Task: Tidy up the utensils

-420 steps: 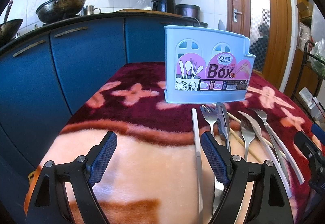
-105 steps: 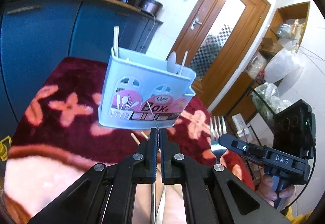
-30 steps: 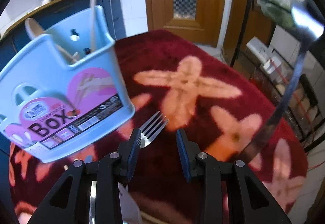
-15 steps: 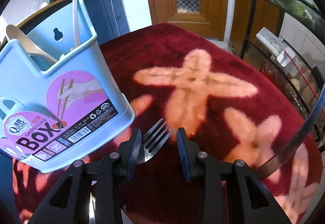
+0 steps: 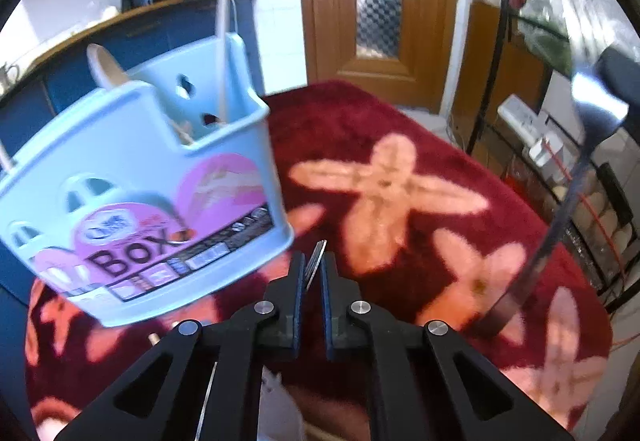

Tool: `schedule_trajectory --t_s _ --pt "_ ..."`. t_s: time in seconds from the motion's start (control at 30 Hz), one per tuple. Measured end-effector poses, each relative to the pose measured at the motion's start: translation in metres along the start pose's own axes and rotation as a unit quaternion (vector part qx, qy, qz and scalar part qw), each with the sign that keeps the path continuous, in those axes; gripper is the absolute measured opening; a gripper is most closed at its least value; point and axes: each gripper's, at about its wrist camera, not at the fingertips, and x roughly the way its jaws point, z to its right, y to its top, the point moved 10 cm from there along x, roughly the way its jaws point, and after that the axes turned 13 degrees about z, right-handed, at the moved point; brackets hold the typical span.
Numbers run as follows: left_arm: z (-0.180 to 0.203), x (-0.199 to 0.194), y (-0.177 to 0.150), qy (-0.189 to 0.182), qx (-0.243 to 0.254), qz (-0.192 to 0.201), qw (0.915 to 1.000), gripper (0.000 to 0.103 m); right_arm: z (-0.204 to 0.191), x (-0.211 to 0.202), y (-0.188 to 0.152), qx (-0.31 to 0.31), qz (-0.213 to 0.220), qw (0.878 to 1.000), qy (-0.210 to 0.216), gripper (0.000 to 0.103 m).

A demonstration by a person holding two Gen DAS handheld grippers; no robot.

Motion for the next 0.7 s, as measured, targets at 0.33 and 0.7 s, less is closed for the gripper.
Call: schedule_trajectory --t_s 0.33,0.7 --pt "-0.038 -0.065 0.029 0.019 -0.049 0.084 0.9950 0.003 -0.020 0.003 -0.002 -0.017 -0.001 1.000 0.005 0.004" --pt "-0.104 -0.129 0.047 0.047 -0.122 0.159 0.9786 0.001 -0.051 0.007 0.001 -0.037 0.011 0.999 0.009 0.004"
